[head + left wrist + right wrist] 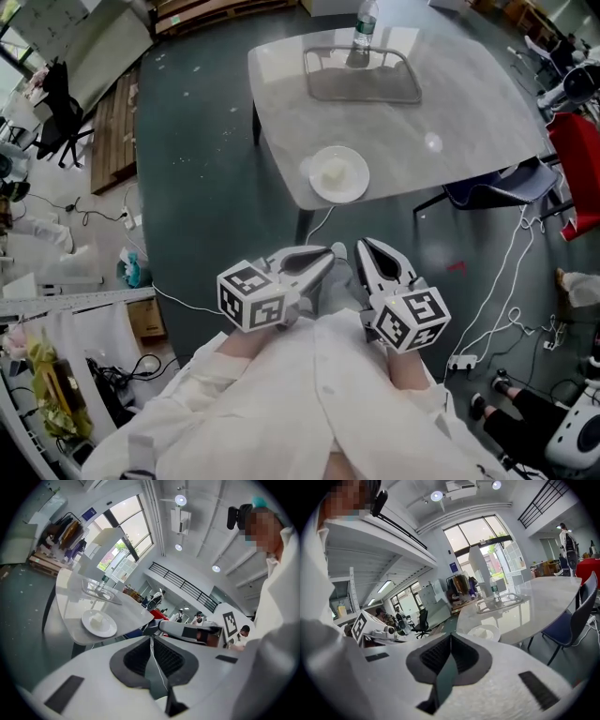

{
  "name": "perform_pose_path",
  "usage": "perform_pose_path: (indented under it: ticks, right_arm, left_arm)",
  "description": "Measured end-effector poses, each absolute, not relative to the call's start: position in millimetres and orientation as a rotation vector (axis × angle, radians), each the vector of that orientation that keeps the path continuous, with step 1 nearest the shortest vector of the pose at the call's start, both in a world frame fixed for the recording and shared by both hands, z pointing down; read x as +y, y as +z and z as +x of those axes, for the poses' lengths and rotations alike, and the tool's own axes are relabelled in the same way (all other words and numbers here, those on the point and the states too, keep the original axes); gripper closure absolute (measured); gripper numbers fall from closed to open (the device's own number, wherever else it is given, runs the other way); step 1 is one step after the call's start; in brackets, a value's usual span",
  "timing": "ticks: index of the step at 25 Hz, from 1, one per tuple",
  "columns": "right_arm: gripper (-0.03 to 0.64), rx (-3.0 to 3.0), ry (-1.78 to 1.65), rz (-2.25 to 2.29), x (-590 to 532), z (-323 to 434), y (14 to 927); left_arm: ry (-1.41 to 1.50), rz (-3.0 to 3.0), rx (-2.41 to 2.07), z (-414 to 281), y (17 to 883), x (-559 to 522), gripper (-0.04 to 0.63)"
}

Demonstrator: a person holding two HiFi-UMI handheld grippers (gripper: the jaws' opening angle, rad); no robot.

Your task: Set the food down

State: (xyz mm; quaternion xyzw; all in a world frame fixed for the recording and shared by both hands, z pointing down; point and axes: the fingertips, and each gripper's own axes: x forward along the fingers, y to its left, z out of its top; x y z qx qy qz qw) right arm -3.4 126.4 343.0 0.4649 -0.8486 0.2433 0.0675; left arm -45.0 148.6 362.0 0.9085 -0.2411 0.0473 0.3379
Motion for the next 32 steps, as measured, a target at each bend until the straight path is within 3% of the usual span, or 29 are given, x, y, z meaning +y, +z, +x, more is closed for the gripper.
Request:
perform_pose_path:
  ticks: [16, 25, 32]
  right_arm:
    - [0.614, -2.608, 0.631, 1.203, -24, 51, 325]
    - [0.614, -2.624, 0.685, 1.101, -61, 78, 337]
    - [0.614, -2.606, 0.738, 1.004, -65, 72, 355]
  left_arm:
    - [0.056, 2.379, -0.796, 11, 342, -13, 0.563]
    - [0.020, 2.352, -0.855, 38, 344, -49, 0.563]
    - [0.044, 2.299, -0.932, 18, 355, -63, 0.563]
